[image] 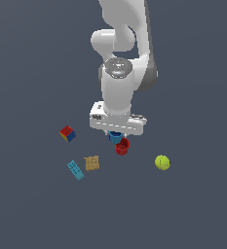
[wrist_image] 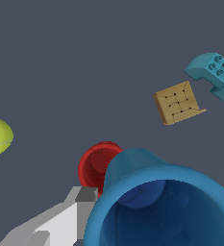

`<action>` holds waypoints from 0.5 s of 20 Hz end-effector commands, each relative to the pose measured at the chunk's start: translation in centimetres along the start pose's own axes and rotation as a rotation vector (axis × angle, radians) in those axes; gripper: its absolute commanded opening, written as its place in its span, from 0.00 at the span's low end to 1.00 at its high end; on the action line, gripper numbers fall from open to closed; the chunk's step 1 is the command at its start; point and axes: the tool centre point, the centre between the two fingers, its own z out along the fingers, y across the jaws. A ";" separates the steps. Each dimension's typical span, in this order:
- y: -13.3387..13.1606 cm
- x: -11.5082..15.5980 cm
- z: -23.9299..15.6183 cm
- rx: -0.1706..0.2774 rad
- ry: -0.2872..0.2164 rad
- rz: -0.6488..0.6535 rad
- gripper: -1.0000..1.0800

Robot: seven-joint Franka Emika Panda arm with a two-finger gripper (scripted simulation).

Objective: Pick up a designated object from a clutter of objects.

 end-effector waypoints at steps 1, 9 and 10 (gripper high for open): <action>0.4 -1.0 -2.1 0.001 0.001 0.000 0.00; 1.7 -4.3 -9.0 0.001 0.001 0.000 0.00; 1.9 -4.7 -9.9 0.001 0.001 0.000 0.00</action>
